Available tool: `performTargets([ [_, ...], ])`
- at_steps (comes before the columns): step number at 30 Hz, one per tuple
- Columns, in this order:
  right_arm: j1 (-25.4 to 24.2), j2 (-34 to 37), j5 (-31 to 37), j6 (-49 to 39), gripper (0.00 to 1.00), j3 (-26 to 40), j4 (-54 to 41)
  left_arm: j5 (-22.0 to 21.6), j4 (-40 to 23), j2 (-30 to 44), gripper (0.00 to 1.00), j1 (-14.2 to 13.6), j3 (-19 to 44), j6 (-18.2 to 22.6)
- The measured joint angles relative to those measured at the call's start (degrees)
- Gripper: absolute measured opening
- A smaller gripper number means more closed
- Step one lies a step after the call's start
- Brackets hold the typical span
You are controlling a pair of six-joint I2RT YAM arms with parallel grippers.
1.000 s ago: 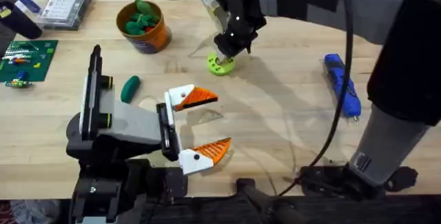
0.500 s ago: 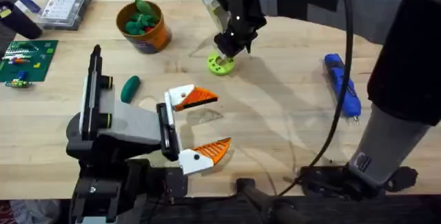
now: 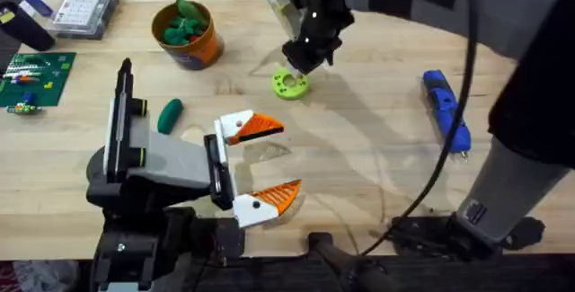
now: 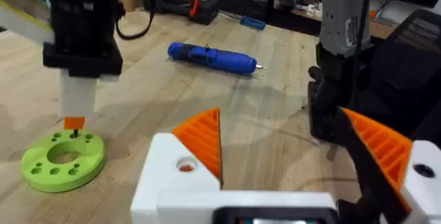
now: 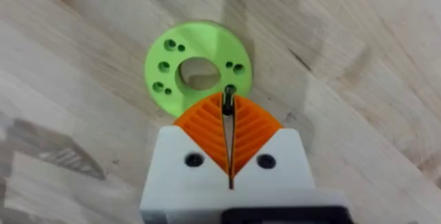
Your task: Pick up the gripper from the table and insert it into the empty holder that is missing its gripper. Then pick up a screw, insert it into the mounting hole, and use the screwdriver to tighten it. Finally, clean up the table by picking up the vegetable and placing it into the bucket.
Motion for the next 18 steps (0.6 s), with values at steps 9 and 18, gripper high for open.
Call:
performTargets([
  [9,0.0,-2.18,-0.22,-0.17,0.004,7.96,-7.3,-0.01,0.0,0.0,0.989,0.0,0.0,0.0],
  [18,0.43,-3.44,-0.22,-0.18,0.004,16.19,-14.36,0.0,-0.02,0.0,0.989,0.0,0.0,0.0],
])
